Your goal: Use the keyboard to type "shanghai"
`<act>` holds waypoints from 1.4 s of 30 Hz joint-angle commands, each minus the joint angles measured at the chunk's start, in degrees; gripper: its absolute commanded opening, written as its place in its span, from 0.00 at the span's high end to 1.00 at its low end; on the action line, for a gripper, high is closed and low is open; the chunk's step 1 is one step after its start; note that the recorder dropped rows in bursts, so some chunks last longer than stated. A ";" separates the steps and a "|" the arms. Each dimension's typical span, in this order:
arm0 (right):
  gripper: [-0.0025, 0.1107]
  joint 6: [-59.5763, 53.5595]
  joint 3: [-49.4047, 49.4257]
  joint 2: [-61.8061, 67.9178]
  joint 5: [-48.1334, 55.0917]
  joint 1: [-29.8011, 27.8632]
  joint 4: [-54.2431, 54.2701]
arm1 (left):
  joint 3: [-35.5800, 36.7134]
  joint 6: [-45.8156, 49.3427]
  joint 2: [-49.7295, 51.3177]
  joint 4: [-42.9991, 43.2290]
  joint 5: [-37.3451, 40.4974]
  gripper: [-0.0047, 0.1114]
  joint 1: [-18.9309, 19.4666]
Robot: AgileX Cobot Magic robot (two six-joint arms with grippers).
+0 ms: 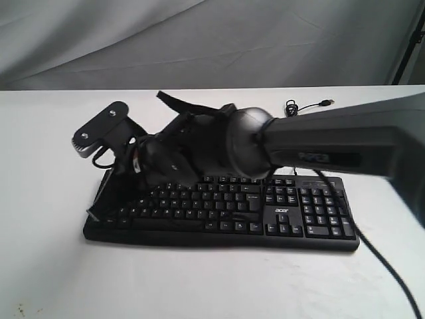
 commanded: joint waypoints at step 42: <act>0.98 2.59 22.57 -3.67 -15.43 -5.33 2.52 | 0.25 -0.16 -0.20 0.04 -0.28 0.96 -0.20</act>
